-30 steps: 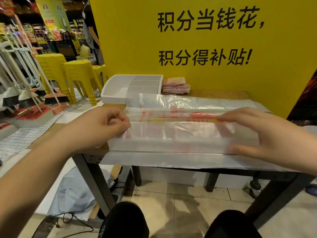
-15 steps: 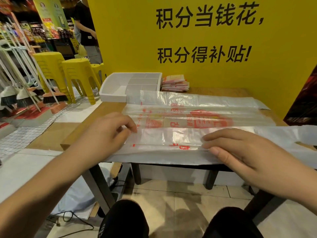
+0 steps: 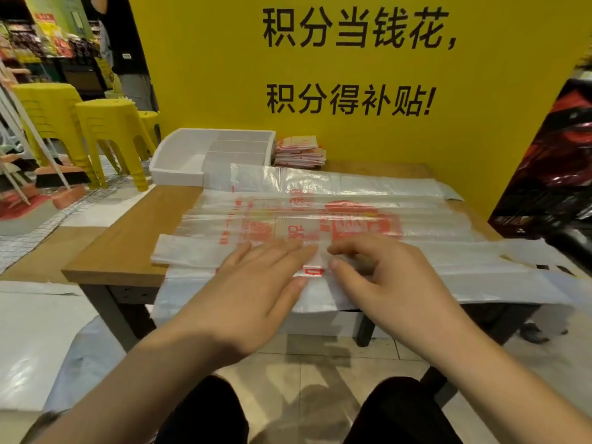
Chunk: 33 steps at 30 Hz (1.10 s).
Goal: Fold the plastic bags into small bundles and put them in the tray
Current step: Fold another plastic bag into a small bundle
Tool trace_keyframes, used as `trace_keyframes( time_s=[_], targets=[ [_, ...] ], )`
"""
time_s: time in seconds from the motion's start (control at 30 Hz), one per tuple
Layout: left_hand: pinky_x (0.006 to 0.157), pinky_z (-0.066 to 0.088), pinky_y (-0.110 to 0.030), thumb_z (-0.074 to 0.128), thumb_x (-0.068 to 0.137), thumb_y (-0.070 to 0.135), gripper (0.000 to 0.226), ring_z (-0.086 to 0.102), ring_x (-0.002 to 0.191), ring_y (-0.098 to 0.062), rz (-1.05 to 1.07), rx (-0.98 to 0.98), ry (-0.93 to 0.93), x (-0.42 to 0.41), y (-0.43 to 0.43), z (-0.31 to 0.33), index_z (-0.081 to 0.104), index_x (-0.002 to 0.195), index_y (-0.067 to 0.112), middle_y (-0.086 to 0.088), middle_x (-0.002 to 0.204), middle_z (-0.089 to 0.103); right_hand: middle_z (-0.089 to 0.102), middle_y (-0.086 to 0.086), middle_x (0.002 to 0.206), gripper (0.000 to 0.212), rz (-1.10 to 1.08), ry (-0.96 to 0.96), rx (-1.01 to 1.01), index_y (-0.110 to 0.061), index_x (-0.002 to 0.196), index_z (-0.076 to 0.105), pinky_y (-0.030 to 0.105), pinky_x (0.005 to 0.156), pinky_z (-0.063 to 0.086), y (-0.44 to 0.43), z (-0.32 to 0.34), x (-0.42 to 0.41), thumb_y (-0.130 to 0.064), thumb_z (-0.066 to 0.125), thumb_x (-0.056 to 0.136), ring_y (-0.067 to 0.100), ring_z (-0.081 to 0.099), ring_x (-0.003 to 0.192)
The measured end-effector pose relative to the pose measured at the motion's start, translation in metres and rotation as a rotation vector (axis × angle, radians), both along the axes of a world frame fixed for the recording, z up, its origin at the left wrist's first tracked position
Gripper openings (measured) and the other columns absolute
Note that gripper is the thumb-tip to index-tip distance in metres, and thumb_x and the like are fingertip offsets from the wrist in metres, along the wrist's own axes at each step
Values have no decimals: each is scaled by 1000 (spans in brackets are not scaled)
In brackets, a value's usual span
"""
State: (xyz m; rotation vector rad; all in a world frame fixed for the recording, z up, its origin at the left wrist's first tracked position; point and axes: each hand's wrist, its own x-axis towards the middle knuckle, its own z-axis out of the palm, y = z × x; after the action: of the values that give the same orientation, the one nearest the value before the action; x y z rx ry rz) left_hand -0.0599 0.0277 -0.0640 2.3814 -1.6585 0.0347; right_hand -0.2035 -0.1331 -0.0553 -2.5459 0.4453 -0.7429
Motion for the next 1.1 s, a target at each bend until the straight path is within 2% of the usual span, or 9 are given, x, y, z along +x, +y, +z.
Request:
trace_keyframes(
  time_s=[0.13, 0.23, 0.37, 0.6, 0.67, 0.77, 0.87, 1.0, 1.1],
  targets=[
    [119, -11, -29, -9, 86, 67, 69, -14, 150, 1, 2, 52, -46, 1, -6, -6, -2, 153, 52, 24, 163, -10, 55, -14, 141, 36, 1, 71, -75, -33, 132, 63, 27, 110, 38, 3, -14, 5, -42, 48, 100, 5, 45, 131],
    [120, -18, -33, -15, 79, 73, 65, -28, 145, -1, 52, 108, -58, 11, 4, -5, -16, 143, 63, 27, 156, -28, 28, -12, 162, 59, -55, 253, -190, -41, 151, 37, 31, 123, 16, -9, -18, -7, -63, 20, 99, 7, 20, 150],
    [119, -18, -29, -16, 77, 77, 63, -32, 144, -1, 163, 122, -20, 33, 31, -1, -19, 139, 69, 26, 155, -31, -8, -18, 164, 69, -179, 461, -182, -54, 152, 1, 30, 124, -3, -48, -13, -49, -74, -10, 87, 2, -11, 151],
    [118, -20, -33, -15, 73, 83, 67, -30, 145, -3, 213, 150, 21, 42, 46, 5, -16, 139, 71, 28, 155, -29, -13, -16, 163, 73, -259, 556, -100, -61, 145, -4, 24, 116, -10, -91, -4, -87, -82, -14, 76, -2, -18, 147],
    [118, -22, -35, -12, 75, 82, 68, -29, 146, -4, 211, 140, 17, 44, 46, 6, -11, 142, 69, 26, 157, -26, -12, -9, 165, 73, -296, 584, -149, -51, 153, 0, 29, 118, -9, -89, -3, -82, -76, -12, 85, 5, -17, 150],
    [120, -20, -36, -4, 84, 74, 71, -25, 147, -1, 137, 82, -40, 42, 40, 6, 4, 152, 54, 22, 162, -15, 4, 1, 167, 65, -255, 448, -387, -32, 157, 25, 36, 123, 2, -78, 3, -68, -55, 7, 99, 17, -1, 154],
    [120, 10, -29, 15, 93, 60, 65, 15, 148, -1, 14, -4, -71, 39, 33, 11, 32, 152, 39, 19, 160, 25, 14, -14, 165, 57, 26, 427, -351, -36, 156, 26, 33, 124, 17, -58, 14, -46, -43, 33, 100, 5, 8, 152],
    [103, 41, -32, 31, 95, 47, 50, 48, 126, -7, -55, -42, -121, 43, 30, 21, 48, 141, 37, 17, 136, 54, 53, -20, 138, 53, 121, 424, -439, -38, 143, 46, 32, 101, 45, -51, 21, -30, -50, 28, 94, 7, 50, 124],
    [94, 48, -31, 39, 94, 36, 44, 55, 120, -7, -51, -67, -169, 46, 34, 22, 52, 136, 40, 18, 131, 60, 61, -20, 114, 46, 115, 420, -529, -39, 129, 54, 30, 82, 48, -54, 22, -27, -53, 26, 96, 8, 57, 98]
  ],
)
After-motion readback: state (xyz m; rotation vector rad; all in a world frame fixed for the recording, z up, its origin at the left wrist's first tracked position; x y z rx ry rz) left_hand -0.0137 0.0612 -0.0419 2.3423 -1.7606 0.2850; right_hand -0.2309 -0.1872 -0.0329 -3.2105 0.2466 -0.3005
